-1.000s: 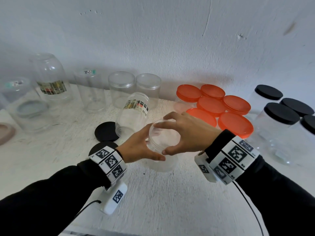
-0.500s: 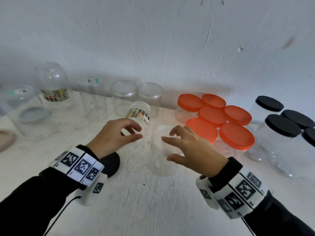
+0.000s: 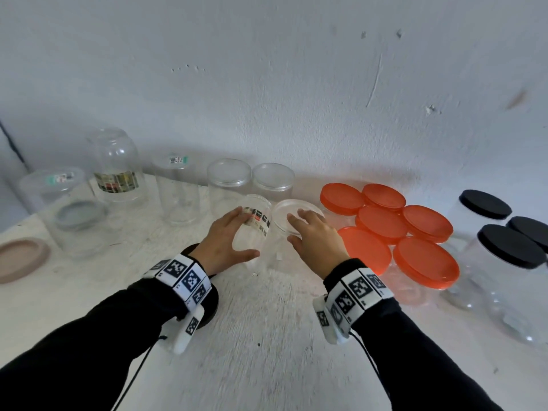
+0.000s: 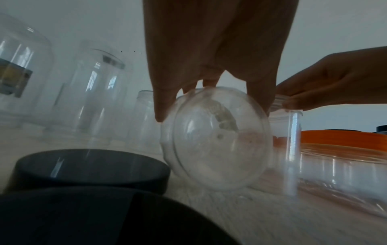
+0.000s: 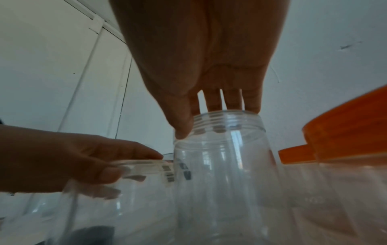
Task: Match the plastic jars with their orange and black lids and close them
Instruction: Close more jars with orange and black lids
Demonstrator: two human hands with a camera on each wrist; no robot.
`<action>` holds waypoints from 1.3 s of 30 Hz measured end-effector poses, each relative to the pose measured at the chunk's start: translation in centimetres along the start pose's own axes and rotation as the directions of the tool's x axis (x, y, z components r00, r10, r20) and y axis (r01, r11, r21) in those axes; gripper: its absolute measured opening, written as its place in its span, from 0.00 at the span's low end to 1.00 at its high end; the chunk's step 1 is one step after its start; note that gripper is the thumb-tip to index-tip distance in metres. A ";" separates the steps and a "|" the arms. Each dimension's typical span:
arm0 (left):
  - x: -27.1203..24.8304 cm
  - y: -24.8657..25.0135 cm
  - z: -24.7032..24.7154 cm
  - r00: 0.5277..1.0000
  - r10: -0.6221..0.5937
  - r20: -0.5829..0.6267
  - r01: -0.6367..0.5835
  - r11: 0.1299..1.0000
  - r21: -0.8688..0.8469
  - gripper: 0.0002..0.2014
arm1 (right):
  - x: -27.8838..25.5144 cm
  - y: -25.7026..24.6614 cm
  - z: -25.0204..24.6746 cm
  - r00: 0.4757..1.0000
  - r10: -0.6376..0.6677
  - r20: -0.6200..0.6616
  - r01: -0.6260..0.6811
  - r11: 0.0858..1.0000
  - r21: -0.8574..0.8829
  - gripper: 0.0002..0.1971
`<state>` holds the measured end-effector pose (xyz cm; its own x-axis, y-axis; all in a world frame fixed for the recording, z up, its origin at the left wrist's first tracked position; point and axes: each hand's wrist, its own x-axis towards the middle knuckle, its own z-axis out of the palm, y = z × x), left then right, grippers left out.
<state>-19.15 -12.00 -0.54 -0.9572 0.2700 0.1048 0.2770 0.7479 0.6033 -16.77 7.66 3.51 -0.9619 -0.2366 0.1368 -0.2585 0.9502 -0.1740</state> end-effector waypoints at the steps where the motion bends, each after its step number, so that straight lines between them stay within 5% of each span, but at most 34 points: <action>1: 0.0 -0.1 0.0 1.000 -0.002 -0.010 0.002 1.000 -0.010 0.41 | 0.5 0.1 0.0 1.000 0.012 0.006 -0.012 1.000 -0.009 0.25; 20: -0.4 -0.8 0.0 1.000 0.019 0.025 -0.016 0.996 -0.092 0.42 | 4.7 1.2 -0.6 0.994 0.104 0.021 -0.105 0.994 0.033 0.20; 24: -2.2 -0.6 -1.4 0.998 -0.005 -0.064 -0.005 0.987 -0.159 0.45 | 4.9 1.7 -0.3 0.996 0.088 0.003 -0.088 0.995 0.052 0.19; 28: -4.8 -1.6 -2.5 0.987 0.010 -0.162 -0.018 0.999 -0.045 0.20 | 4.9 1.8 0.0 0.997 0.073 -0.009 -0.073 0.996 0.059 0.20; 30: -6.3 -2.1 -2.6 0.996 -0.018 -0.090 0.015 1.000 -0.027 0.16 | 4.8 1.8 0.0 0.998 0.067 -0.012 -0.066 0.996 0.065 0.20; 39: -9.2 -2.4 -2.5 0.962 -0.167 0.215 0.159 0.986 0.054 0.45 | 5.0 2.0 0.2 0.999 0.047 0.010 -0.048 0.999 0.022 0.20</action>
<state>-11.18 -17.80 -0.95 -0.9489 0.2656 -0.1703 0.1254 0.8128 0.5689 -22.17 8.35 3.63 -0.9740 -0.1934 0.1183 -0.2143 0.9558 -0.2015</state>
